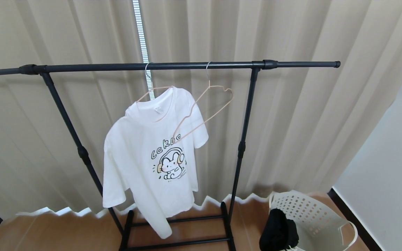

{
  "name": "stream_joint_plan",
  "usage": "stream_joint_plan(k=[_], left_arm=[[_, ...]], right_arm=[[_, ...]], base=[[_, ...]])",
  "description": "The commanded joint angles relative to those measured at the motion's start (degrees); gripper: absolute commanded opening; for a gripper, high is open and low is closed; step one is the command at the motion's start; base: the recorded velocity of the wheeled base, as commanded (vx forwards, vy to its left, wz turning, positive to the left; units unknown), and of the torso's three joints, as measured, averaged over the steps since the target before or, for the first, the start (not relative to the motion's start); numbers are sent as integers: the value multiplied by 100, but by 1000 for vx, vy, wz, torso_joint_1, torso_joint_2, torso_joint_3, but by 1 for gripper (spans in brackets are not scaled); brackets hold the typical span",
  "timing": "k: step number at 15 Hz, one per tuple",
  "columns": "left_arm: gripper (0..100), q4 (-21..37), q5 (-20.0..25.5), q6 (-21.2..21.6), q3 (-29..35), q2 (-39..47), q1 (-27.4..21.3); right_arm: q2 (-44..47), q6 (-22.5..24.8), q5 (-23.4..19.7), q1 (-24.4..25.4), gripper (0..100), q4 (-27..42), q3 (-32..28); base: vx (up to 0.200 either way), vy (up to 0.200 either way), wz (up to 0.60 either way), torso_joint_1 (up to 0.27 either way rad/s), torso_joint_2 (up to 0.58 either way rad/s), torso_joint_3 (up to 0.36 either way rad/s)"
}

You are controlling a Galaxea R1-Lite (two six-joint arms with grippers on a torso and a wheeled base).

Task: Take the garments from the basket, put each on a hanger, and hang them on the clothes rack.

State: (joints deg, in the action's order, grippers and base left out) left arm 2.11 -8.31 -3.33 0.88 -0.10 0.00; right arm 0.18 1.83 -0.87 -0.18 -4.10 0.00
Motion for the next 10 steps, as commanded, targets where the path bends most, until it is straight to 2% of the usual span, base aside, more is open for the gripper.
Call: stream_joint_plan(k=[1, 10], left_arm=[[100, -9, -4, -1, 0, 10, 0], [100, 0, -4, -1, 0, 10, 0]], right_arm=[[8, 2, -1, 1, 100, -3, 0], [8, -7, -1, 1, 100, -12, 0]], base=[[0, 0, 0, -173, 388, 217], [0, 0, 0, -201, 505, 305]])
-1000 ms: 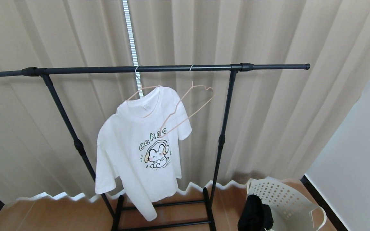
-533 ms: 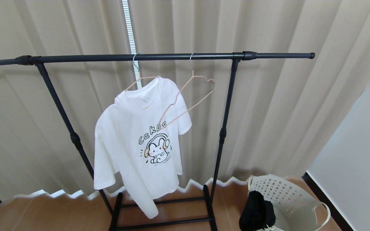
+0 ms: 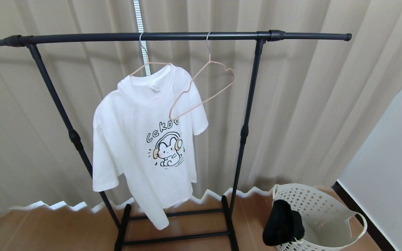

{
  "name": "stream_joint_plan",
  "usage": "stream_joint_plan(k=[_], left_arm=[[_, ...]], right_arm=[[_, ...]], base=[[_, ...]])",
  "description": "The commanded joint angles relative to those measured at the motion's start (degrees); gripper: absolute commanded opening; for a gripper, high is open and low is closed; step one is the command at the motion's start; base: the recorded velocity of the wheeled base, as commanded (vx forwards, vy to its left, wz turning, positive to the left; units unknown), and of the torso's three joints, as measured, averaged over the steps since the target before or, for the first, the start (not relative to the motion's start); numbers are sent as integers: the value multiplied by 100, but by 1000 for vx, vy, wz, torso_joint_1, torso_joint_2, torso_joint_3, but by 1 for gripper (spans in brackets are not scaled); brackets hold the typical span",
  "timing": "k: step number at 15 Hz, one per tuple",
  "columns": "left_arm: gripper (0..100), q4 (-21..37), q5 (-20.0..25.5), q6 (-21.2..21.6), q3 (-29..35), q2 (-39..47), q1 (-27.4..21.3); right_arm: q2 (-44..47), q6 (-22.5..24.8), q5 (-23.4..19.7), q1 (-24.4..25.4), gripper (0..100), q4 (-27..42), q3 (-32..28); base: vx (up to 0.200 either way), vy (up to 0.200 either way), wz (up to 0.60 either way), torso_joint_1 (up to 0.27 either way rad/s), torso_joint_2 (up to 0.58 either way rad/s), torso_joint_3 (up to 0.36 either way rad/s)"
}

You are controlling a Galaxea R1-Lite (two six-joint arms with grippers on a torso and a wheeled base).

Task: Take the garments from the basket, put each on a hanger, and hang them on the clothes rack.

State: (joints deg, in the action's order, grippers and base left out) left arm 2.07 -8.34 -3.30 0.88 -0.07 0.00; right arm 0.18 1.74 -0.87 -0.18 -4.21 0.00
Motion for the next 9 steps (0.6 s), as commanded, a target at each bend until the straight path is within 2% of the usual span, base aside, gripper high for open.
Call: stream_joint_plan(k=[1, 9], left_arm=[[100, 4, -1, -4, 0, 7, 0], [100, -5, -1, -4, 0, 7, 0]], right_arm=[[8, 1, -1, 1, 100, -1, 0], [8, 1, -1, 1, 100, -1, 0]], base=[[0, 0, 0, -193, 530, 320], [0, 0, 0, -163, 507, 337]])
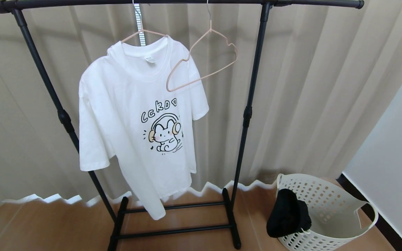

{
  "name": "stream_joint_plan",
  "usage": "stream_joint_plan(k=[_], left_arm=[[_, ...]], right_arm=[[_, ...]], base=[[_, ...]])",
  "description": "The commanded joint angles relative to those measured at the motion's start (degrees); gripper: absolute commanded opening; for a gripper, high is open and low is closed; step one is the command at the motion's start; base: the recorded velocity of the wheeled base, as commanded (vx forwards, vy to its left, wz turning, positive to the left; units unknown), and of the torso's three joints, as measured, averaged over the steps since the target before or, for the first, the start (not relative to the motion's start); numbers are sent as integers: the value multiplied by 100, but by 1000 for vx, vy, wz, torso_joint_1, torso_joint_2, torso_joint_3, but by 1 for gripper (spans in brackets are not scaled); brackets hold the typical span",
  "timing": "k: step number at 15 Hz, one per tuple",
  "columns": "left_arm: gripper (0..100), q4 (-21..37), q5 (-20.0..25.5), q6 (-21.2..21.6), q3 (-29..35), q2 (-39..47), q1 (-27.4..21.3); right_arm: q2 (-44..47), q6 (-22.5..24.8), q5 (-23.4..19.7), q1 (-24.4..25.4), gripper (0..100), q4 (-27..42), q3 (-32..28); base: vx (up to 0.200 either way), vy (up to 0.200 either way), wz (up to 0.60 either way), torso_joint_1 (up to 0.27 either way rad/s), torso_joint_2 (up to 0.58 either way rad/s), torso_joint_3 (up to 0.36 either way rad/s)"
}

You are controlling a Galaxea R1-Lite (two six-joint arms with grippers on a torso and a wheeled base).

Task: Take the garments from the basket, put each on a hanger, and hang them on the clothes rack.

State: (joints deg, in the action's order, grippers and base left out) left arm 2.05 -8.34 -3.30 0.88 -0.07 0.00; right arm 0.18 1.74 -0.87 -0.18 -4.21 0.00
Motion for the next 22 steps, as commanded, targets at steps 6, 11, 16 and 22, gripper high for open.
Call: stream_joint_plan(k=[6, 11, 16, 22], left_arm=[[100, -3, -1, -4, 0, 7, 0], [100, -3, -1, -4, 0, 7, 0], [100, -3, -1, -12, 0, 7, 0], [100, -3, -1, -4, 0, 7, 0]], right_arm=[[8, 1, -1, 1, 100, -19, 0], [8, 10, 7, 1, 100, -36, 0], [8, 10, -1, 1, 100, -28, 0], [8, 10, 7, 1, 100, -36, 0]], base=[[0, 0, 0, -106, 474, 357], [0, 0, 0, -36, 272, 227], [0, 0, -480, -5, 9, 14], [0, -100, -200, 4, 4, 7]])
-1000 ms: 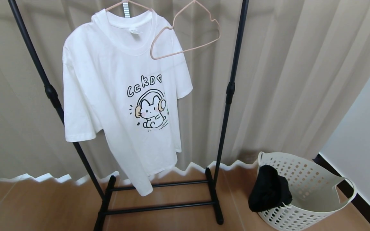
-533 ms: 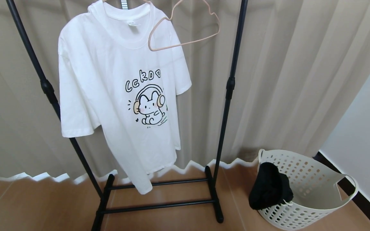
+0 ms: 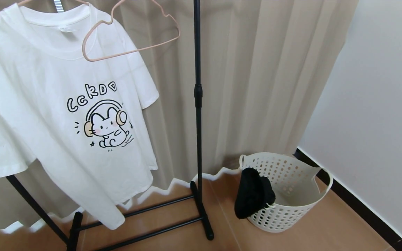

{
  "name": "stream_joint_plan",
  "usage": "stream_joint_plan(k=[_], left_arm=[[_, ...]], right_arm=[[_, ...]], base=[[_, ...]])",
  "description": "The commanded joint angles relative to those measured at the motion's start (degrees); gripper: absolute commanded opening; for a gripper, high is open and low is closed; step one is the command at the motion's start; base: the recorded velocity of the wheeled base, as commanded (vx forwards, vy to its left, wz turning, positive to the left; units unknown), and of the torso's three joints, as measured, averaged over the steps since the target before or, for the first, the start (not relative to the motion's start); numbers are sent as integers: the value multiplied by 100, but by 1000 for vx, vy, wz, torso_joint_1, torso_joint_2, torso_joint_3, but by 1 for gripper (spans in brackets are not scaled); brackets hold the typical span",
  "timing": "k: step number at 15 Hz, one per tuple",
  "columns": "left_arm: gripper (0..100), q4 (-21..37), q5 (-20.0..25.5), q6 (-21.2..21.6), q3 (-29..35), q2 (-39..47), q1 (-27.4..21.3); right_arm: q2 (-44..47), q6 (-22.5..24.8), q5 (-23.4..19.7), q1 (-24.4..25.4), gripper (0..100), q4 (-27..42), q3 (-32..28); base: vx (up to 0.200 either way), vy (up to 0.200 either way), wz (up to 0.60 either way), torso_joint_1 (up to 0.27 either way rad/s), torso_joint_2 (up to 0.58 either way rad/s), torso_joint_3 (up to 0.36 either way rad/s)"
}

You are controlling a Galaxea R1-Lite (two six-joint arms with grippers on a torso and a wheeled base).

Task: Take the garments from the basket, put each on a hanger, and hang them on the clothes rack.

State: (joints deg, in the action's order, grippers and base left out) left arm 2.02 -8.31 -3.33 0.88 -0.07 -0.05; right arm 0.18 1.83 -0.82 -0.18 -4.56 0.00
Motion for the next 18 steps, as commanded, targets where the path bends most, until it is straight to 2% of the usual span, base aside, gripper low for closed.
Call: stream_joint_plan(k=[1, 3, 12, 15, 18], left_arm=[[100, 0, -4, -1, 0, 7, 5], [100, 0, -4, -1, 0, 7, 5], [100, 0, -4, -1, 0, 7, 5], [100, 0, -4, -10, 0, 7, 5], [100, 0, -4, -10, 0, 7, 5]], right_arm=[[8, 2, 3, 1, 100, -1, 0], [8, 2, 3, 1, 100, -1, 0], [8, 2, 3, 1, 100, -1, 0], [8, 2, 3, 1, 100, -1, 0], [8, 2, 3, 1, 100, -1, 0]], base=[[0, -200, 0, 2, 2, 2], [0, -200, 0, 2, 2, 5], [200, 0, 0, 3, 3, 3], [0, 0, 0, 0, 0, 0], [0, 0, -600, 4, 2, 4]])
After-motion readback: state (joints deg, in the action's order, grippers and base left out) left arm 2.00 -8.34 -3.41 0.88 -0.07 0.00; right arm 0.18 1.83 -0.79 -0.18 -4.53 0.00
